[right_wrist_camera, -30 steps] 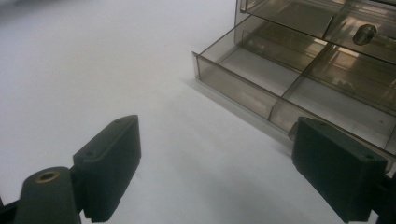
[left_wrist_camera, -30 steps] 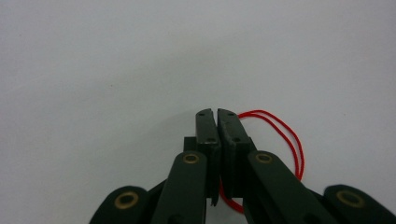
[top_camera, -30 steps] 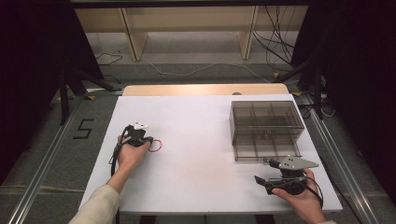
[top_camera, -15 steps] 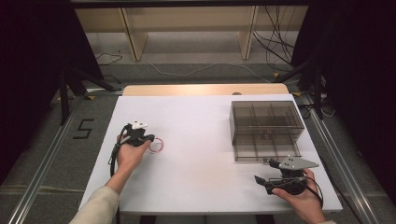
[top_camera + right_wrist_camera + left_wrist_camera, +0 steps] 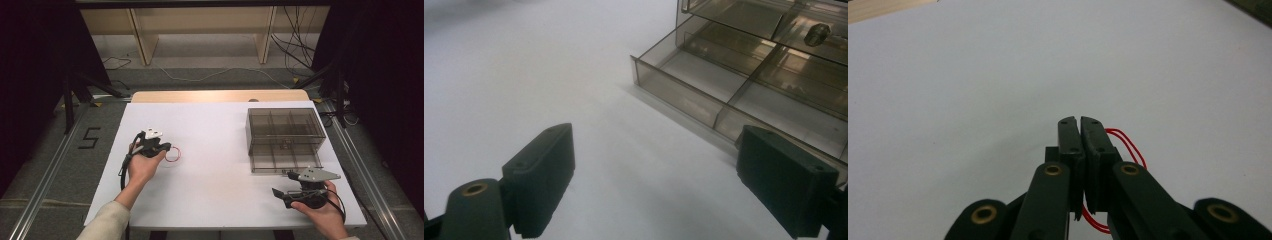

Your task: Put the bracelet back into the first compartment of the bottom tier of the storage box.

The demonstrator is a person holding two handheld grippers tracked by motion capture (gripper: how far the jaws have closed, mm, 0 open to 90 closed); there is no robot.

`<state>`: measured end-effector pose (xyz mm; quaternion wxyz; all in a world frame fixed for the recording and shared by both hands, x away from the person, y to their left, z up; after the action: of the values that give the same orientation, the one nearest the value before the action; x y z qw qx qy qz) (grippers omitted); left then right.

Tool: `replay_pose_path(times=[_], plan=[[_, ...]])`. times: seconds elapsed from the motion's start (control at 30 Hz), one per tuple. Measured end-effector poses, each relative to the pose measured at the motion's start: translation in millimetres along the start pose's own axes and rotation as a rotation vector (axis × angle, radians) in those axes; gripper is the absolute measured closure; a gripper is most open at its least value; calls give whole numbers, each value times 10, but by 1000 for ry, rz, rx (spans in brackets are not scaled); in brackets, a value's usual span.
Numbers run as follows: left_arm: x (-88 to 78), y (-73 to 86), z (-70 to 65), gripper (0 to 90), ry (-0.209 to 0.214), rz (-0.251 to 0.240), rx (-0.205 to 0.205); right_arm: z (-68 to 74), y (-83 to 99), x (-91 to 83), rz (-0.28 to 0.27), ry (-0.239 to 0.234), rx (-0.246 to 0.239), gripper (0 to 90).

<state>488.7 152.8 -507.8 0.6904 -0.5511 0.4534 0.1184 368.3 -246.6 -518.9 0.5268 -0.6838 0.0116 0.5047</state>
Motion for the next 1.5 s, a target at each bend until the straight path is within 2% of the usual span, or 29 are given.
replay_pose_path(times=[0.63,1.5], plan=[[-54,-111,-243,882,28,-23,46,0,0,1,0,-1,-2,163],[-7,-279,-755,882,103,-38,123,-6,8,6,10,2,2,164]])
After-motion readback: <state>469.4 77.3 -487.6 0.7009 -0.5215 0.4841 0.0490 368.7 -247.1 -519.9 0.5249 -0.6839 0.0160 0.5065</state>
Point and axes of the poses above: each handheld gripper's, and its own axes: x roughly forward along the jaws, y roughly out of its underside, z roughly to its left, the point moved 8 cm from there along x, roughly forward along the jaws, and after that the axes turned 9 degrees about z, right-handed, at the moved point
